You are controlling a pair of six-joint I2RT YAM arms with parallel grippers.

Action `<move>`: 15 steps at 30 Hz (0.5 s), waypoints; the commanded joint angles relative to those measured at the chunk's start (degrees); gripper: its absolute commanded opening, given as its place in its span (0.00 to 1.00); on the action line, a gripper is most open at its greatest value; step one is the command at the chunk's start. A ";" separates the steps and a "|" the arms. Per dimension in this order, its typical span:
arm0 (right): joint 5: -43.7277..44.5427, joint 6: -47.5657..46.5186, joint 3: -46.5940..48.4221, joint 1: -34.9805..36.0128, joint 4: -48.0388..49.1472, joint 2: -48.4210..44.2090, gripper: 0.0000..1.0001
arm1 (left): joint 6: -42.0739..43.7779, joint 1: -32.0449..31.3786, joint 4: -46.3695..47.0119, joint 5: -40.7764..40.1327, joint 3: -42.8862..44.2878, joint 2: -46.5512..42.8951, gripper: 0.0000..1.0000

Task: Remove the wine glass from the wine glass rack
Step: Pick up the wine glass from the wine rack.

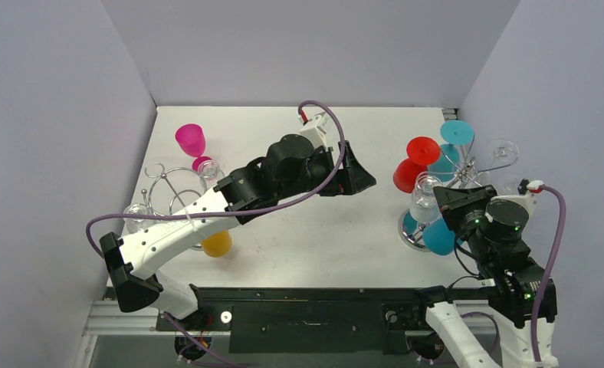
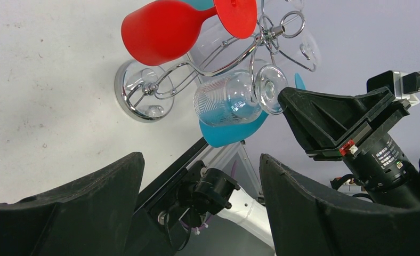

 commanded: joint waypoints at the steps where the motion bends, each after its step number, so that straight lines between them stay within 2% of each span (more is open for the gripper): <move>1: 1.47 3.72 -1.17 -0.38 4.82 -2.50 0.00 | 0.07 0.33 2.93 0.48 0.45 -1.96 0.76; 15: 1.55 11.89 -7.63 -0.38 12.88 -7.28 0.00 | 0.27 0.39 2.82 0.36 -0.48 -2.82 0.76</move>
